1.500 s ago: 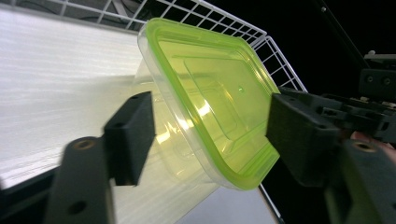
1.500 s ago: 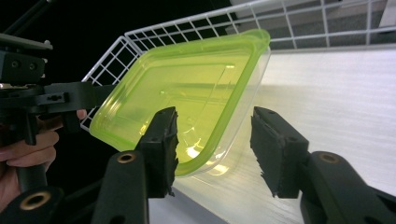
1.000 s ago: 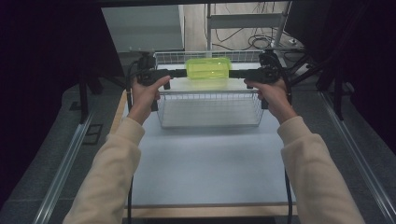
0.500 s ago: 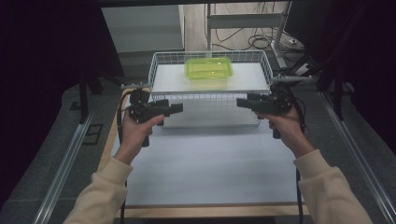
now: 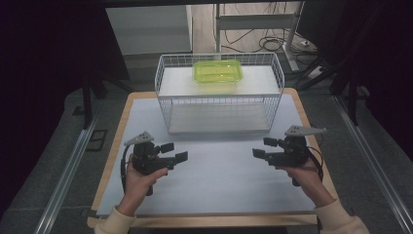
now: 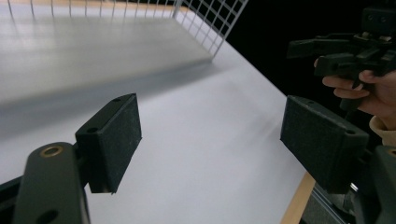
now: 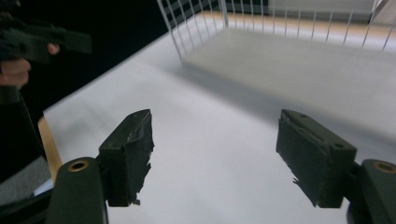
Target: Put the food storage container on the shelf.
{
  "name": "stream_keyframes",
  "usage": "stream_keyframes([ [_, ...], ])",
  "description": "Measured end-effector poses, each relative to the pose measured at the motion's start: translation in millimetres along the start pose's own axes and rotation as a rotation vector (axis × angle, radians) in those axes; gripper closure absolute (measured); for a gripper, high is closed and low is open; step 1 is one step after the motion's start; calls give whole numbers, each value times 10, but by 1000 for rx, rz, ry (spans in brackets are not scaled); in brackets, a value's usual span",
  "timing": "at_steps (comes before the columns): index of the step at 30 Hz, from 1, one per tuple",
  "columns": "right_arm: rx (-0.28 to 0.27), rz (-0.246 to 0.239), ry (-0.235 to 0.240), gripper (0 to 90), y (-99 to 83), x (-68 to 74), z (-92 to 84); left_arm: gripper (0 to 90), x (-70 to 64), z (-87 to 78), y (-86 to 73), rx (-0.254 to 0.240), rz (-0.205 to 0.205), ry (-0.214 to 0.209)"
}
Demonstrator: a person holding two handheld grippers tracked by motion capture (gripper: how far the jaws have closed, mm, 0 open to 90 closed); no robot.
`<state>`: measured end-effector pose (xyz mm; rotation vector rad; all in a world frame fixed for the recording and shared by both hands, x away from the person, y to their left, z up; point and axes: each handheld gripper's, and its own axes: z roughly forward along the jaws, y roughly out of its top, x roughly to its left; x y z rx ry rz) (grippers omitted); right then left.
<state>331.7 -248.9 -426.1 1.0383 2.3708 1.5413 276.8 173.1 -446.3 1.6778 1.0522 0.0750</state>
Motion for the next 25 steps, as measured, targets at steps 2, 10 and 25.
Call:
stream_keyframes([
  [2,23,3,3,266,-150,7,35,206,-2,45,-134,30,5,2],
  [10,85,17,-2,253,-528,-16,172,212,37,249,-434,121,-2,7],
  [25,103,-151,-189,153,-765,6,212,221,47,263,-654,130,21,67],
])
